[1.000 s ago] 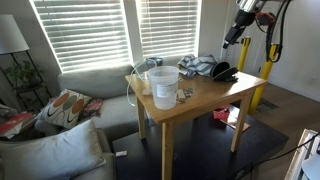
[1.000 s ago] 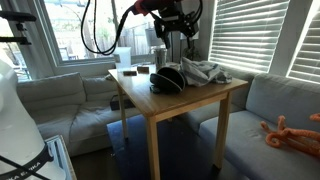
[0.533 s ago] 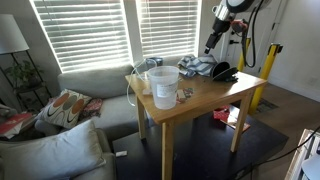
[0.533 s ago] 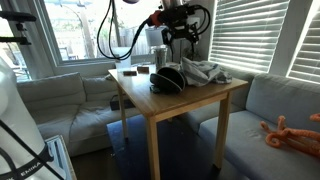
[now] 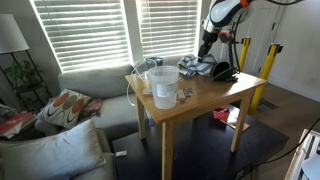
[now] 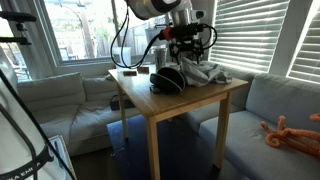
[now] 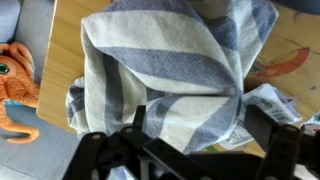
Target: Put the striped towel in the basket
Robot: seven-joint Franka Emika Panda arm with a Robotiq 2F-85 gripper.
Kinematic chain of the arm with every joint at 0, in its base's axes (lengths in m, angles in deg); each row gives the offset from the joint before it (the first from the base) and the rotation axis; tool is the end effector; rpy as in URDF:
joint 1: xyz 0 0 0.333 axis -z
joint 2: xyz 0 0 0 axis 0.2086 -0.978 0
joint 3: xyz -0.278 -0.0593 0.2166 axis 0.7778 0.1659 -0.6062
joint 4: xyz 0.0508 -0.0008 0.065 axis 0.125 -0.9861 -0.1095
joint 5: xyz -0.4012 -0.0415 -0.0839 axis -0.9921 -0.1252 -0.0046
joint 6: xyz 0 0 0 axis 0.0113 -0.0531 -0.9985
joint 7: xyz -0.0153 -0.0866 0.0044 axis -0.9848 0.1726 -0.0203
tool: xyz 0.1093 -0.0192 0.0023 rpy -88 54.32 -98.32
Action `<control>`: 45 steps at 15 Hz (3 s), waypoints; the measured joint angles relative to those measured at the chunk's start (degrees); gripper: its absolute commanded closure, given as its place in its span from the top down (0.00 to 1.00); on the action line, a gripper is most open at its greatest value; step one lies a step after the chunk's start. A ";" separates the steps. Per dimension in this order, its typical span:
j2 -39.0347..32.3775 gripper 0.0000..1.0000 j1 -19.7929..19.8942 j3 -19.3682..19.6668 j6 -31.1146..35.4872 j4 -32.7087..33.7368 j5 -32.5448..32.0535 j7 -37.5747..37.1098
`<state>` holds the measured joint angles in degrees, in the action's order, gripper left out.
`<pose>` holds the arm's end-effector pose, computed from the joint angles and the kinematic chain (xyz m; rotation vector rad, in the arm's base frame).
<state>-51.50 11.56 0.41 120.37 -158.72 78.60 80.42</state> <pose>0.5788 -0.0805 0.4850 2.9711 0.4336 0.4437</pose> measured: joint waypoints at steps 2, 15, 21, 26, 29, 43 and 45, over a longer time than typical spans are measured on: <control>-1.93 1.00 0.87 -0.21 -0.01 1.24 -0.07 0.15; -5.75 0.01 2.68 -1.91 -4.31 5.95 -0.04 0.23; -3.35 0.01 3.29 -1.99 -6.49 7.45 0.34 0.23; 2.39 0.01 4.59 -1.51 -5.54 7.50 0.91 0.19; 6.74 0.01 5.46 -0.49 -1.46 7.29 1.13 -1.11; 11.92 0.01 18.32 6.05 26.56 7.18 -4.62 -18.50; 10.10 0.01 22.89 5.22 30.27 7.16 -10.08 -25.75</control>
<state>-41.40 34.44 5.63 150.64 -151.56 68.51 54.67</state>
